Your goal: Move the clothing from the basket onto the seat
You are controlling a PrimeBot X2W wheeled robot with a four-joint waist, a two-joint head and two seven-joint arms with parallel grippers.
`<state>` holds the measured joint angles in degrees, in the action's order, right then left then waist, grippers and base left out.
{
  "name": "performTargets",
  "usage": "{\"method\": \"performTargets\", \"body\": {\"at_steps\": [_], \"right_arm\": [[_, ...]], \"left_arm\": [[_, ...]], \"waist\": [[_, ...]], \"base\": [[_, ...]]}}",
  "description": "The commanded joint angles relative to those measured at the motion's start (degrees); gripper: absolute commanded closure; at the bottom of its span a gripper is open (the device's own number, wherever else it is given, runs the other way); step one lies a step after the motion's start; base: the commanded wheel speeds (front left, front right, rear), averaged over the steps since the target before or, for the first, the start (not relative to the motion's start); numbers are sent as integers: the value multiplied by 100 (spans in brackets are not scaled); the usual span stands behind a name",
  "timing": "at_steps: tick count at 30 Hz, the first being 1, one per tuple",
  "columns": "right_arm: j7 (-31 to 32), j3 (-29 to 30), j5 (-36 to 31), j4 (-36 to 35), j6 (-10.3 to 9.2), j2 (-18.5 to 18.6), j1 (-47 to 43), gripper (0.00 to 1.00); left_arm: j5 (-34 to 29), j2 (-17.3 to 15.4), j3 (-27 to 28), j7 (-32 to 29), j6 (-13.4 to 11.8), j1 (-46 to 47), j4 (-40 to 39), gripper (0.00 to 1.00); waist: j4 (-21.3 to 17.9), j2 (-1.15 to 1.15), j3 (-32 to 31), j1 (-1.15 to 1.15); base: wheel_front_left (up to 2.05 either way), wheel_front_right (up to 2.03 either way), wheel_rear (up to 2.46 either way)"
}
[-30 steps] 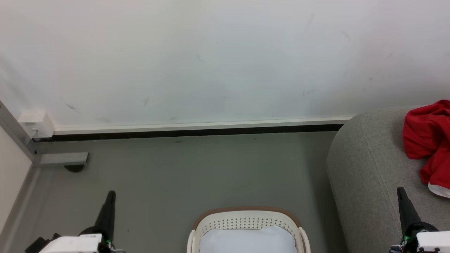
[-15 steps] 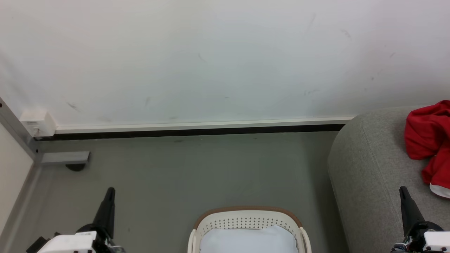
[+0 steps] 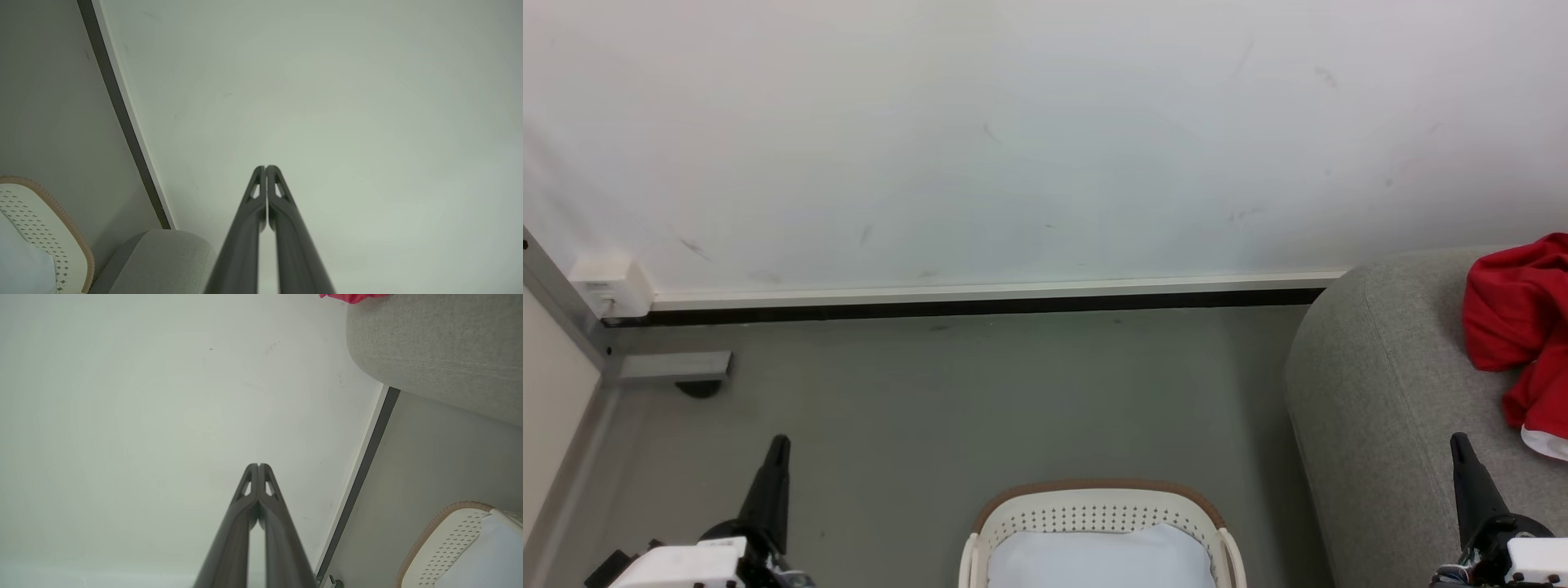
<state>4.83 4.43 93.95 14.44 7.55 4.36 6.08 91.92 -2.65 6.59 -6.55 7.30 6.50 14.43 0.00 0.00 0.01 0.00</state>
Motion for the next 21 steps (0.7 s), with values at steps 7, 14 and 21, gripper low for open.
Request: {"method": "performTargets", "body": {"at_steps": [7,14,21], "right_arm": [[23,31,34,-29,-12,8,72,100],[25,38,26,-28,-11,3,72,100],[32,43,17,-27,-12,-2,72,100]], "left_arm": [[74,-42,18,-32,37,45,6,100],[74,-41,18,-32,37,45,7,100],[74,-41,18,-32,37,45,7,100]], "waist": [[0,0,0,0],[0,0,0,0],[0,0,0,0]], "base": [[0,0,0],[0,0,0],[0,0,0]]}}
